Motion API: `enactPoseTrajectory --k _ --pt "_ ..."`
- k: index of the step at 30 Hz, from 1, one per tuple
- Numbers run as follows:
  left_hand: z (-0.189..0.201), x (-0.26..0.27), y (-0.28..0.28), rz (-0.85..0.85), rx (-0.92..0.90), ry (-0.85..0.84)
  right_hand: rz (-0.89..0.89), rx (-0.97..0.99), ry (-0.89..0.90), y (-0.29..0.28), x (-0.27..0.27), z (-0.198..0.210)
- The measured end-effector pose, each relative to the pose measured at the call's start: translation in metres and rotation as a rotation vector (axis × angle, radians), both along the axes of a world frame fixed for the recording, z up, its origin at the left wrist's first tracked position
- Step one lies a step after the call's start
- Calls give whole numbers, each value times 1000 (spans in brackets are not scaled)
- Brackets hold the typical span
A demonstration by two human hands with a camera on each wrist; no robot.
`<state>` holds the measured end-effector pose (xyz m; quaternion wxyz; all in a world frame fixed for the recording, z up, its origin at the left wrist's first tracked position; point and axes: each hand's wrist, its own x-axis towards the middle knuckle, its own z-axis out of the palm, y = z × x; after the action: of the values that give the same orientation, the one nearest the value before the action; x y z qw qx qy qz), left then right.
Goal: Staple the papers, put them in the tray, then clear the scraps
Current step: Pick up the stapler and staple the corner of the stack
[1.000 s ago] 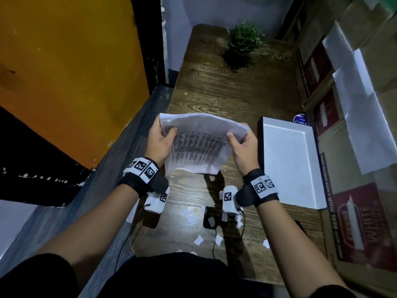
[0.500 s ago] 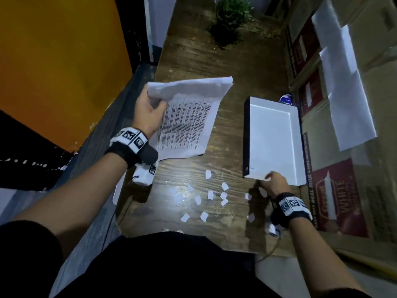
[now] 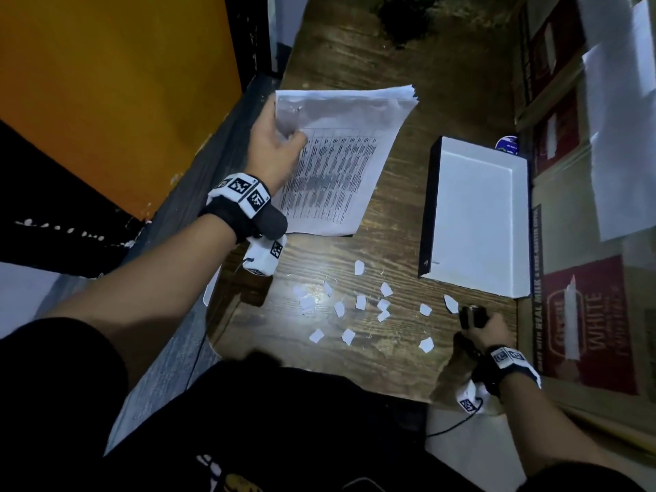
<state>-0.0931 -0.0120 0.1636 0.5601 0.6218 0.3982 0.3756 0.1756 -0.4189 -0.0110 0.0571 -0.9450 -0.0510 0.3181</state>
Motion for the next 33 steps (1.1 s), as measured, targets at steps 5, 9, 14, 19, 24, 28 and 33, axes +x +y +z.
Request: enactPoseTrajectory --k 5,9,14,19,24,28,33 --pt "4 0 -1 -30 64 25 -308 814 182 68 -34 68" --pt "0 -4 -2 -64 47 46 -345 1306 577 150 -73 140" --pt "-4 -8 -3 -59 4 94 -184 1476 912 217 -110 200" --pt "-3 -12 -4 -69 10 69 -342 1557 1193 254 -130 231" --pt "-9 -12 -1 -78 -13 117 -350 1578 943 296 -142 259" --pt "-5 -11 -4 -102 -14 70 -337 1656 807 312 -144 265" --pt "-7 -7 -4 -120 -41 98 -200 1838 749 327 -140 269"
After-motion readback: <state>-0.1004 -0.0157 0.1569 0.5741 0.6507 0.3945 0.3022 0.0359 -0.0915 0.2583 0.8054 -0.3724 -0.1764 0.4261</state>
